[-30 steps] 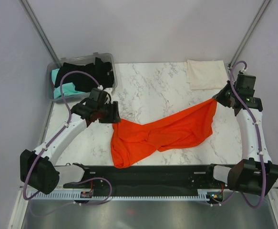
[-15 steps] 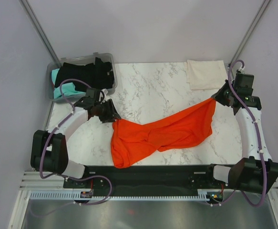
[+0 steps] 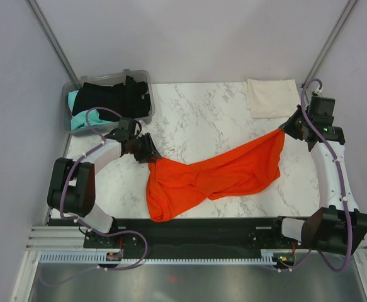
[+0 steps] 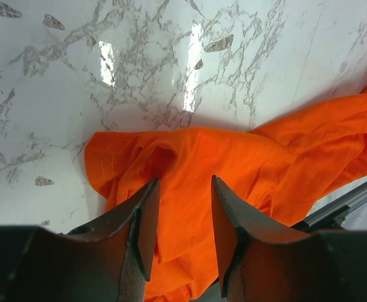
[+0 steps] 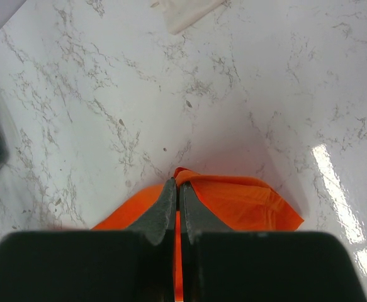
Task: Fold and stack the t-shirts
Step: Flatten the tshirt out
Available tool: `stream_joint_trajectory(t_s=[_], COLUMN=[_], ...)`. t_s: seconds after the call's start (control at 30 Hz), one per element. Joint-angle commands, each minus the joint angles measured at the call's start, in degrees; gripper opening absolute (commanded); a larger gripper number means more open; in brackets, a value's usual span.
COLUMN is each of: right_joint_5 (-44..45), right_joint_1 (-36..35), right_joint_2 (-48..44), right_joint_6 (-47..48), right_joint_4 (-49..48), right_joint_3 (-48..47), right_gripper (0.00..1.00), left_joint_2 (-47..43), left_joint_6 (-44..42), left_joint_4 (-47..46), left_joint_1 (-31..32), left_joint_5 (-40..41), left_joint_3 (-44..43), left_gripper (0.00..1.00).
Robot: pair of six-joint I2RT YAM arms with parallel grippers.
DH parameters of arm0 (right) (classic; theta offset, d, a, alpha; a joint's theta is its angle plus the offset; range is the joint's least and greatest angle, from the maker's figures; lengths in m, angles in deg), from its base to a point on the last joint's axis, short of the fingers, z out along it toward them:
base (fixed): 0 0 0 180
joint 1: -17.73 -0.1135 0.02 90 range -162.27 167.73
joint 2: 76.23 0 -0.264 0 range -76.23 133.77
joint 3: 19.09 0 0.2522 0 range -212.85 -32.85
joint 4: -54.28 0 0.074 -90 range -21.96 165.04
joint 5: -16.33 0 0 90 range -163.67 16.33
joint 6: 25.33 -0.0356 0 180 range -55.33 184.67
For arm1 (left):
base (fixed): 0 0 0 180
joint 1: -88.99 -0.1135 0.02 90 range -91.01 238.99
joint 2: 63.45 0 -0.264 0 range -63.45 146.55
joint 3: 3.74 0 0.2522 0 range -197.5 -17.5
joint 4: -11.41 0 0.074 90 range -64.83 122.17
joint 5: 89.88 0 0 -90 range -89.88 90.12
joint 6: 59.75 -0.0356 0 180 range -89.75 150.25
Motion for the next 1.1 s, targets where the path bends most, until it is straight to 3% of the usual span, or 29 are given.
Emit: stream_joint_trajectory(t_s=[0.0,0.4,0.7,0.9,0.97,1.0,1.07], right_joint_5=[1.08,0.91,1.08,1.35,1.61,1.7,1.79], right_joint_1=[-0.15,-0.15,-0.15,-0.24,-0.15,-0.15,-0.24], right_joint_2=[0.3,0.56,0.48,0.12,0.12,0.12,0.04], right_joint_6=[1.18,1.01,0.75,0.57,0.48,0.4,0.22], right_joint_4=[-2.14,-2.32,-2.5,-2.5,-2.41,-2.49,-2.41], right_joint_3=[-1.49,-1.23,-0.79,-0.7,-0.79,-0.88,-1.05], right_gripper=[0.0,0.0,0.0,0.0,0.0,0.0,0.0], left_joint_2=[1.1,4.44,4.44,6.81,7.43,7.52,6.21], left_joint_6=[1.32,0.61,1.93,1.67,1.23,0.97,0.35], left_joint_4=[-3.12,-6.11,-8.31,-8.31,-8.22,-8.05,-6.3], left_joint_1=[-0.06,0.03,0.56,0.65,0.65,0.65,0.65], left_joint_5=[-0.75,-2.15,-4.26,-4.97,-4.97,-4.88,-5.23], left_joint_3=[0.28,1.16,1.34,0.81,0.63,0.46,-0.68], left_gripper=[0.45,0.44,0.3,0.34,0.27,0.16,0.04])
